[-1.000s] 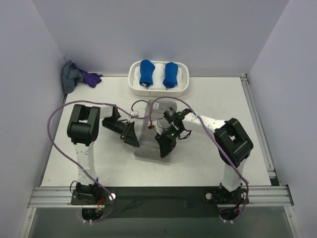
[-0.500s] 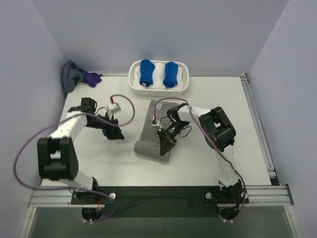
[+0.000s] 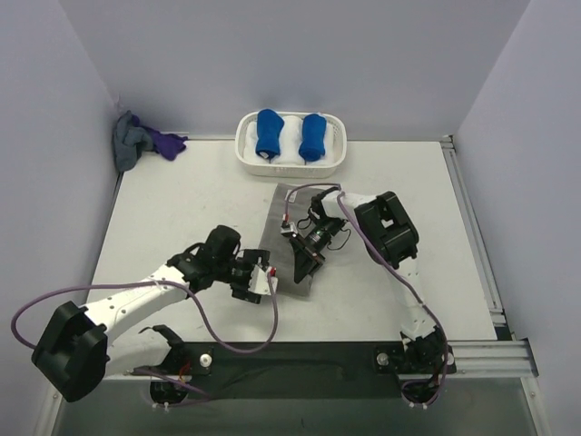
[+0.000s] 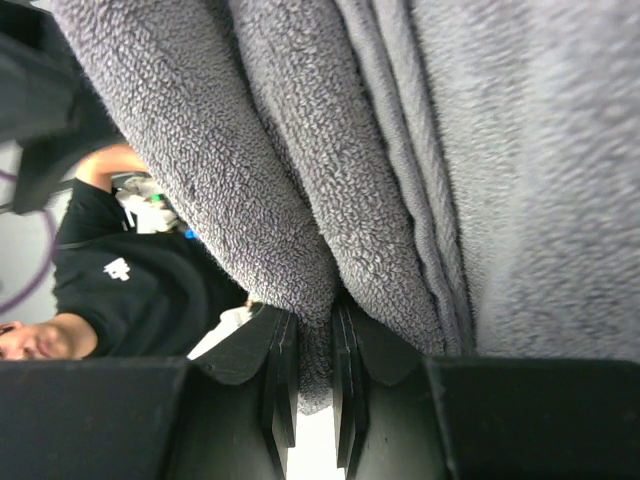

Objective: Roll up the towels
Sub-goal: Roll the towel

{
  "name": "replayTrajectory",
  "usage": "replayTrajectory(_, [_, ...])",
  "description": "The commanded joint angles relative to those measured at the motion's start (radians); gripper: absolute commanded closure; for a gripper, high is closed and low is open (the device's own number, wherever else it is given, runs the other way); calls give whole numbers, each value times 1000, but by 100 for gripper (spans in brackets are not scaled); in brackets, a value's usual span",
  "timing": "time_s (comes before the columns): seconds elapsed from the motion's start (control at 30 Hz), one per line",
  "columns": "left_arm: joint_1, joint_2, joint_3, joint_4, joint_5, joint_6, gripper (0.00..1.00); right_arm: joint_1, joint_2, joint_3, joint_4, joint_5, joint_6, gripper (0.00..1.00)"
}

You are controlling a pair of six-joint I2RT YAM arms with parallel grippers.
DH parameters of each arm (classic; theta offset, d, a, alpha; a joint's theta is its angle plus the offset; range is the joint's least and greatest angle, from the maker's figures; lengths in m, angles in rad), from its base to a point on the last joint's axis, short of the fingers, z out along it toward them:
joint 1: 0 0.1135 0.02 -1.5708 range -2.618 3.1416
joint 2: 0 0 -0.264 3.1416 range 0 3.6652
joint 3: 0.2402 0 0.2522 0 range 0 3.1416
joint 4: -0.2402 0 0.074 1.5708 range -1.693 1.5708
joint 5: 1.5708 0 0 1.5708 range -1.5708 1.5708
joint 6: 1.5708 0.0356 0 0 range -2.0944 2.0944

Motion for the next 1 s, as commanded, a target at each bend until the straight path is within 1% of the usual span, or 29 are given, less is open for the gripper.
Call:
replayTrajectory(0.0, [-57,28,-28,183,-103,110,18,-13,55,51,-82,104,-35,100])
replayTrajectory(0.07, [-76,71,-63,256,-159,133,18,-16,70,77,-108,118,-44,100])
replayTrajectory(0.1, [-82,88,-88,321,-175,142,18,-16,93,94,-125,121,-47,100])
replayTrajectory(0.17, [-96,149,-94,334,-207,160,19,-16,111,140,-142,144,-24,100])
replayTrajectory(0.23, [-102,188,-91,334,-221,165,25,-27,136,161,-140,155,1,100])
replayTrajectory(0.3, [-105,237,-81,298,-242,170,29,-44,154,193,-142,169,31,100])
replayTrajectory(0.33, [-105,251,-70,285,-245,170,35,-50,162,203,-142,173,39,100])
replayTrajectory(0.4, [-106,280,-48,214,-238,156,41,-70,171,221,-140,193,59,100])
replayTrajectory(0.43, [-105,300,-3,173,-216,132,50,-74,170,229,-139,199,65,100])
replayTrajectory(0.47, [-105,314,28,127,-206,113,56,-79,159,239,-136,234,68,99])
replayTrajectory(0.5, [-105,332,69,19,-190,95,62,-84,145,241,-133,256,70,98])
replayTrajectory(0.53, [-102,352,106,-40,-173,60,66,-99,125,237,-122,280,83,98])
replayTrajectory(0.57, [-100,396,178,-94,-138,41,71,-110,61,218,-48,319,111,94])
replayTrajectory(0.6, [-90,419,209,-193,-115,30,73,-122,23,159,6,342,149,89])
replayTrajectory(0.63, [-87,459,235,-237,-89,12,74,-145,-17,135,87,357,178,86])
replayTrajectory(0.67, [-80,476,260,-269,-56,1,76,-151,-54,112,115,371,182,79])
replayTrajectory(0.73, [-74,522,310,-340,-23,-23,77,-172,-151,66,178,417,189,73])
replayTrajectory(0.77, [-68,538,326,-358,-17,-33,78,-180,-213,51,195,428,189,68])
replayTrajectory(0.8, [-64,554,358,-393,-8,-42,80,-189,-243,37,214,449,194,66])
replayTrajectory(0.87, [-31,605,390,-429,34,-65,81,-214,-333,-1,246,472,192,63])
replayTrajectory(0.9, [-16,623,427,-474,52,-70,82,-222,-365,-16,255,483,191,62])
replayTrajectory(0.97, [25,685,468,-525,98,-60,82,-242,-465,-66,284,492,189,62])
